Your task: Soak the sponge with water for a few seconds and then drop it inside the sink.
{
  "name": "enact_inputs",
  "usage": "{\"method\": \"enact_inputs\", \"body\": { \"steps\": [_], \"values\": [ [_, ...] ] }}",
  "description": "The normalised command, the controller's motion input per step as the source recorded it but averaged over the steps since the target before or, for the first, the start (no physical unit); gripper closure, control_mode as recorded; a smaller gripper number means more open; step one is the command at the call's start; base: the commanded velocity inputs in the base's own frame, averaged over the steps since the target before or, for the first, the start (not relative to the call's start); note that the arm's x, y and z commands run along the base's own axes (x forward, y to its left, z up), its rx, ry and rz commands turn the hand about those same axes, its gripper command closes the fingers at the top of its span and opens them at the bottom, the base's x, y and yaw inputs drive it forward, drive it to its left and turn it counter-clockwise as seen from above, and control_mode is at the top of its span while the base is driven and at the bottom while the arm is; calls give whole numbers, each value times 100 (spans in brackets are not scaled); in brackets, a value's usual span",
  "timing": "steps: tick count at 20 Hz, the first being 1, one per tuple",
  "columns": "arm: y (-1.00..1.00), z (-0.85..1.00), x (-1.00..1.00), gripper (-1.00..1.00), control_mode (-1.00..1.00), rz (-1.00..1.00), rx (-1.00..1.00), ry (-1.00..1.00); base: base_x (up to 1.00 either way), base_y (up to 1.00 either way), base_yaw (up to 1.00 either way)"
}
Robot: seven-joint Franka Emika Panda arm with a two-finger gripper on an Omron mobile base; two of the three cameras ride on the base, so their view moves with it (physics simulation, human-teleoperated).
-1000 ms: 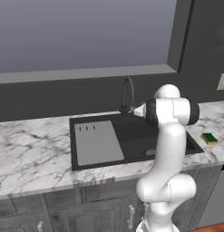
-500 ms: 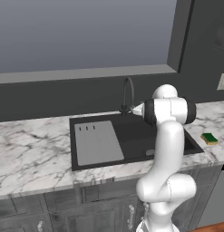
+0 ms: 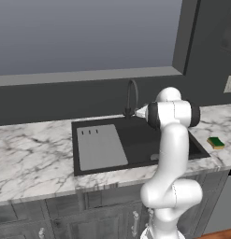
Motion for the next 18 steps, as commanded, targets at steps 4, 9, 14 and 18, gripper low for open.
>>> {"method": "enact_inputs", "body": {
  "steps": [4, 9, 14, 18],
  "values": [
    [0, -1, 3, -100, -100, 0, 0, 0, 0, 0, 0],
    [0, -3, 0, -100, -100, 0, 0, 0, 0, 0, 0],
    [0, -5, 4, -100, -100, -1, 0, 0, 0, 0, 0],
    [0, 0, 9, -100, -100, -3, 0, 0, 0, 0, 0]
  ]
}}
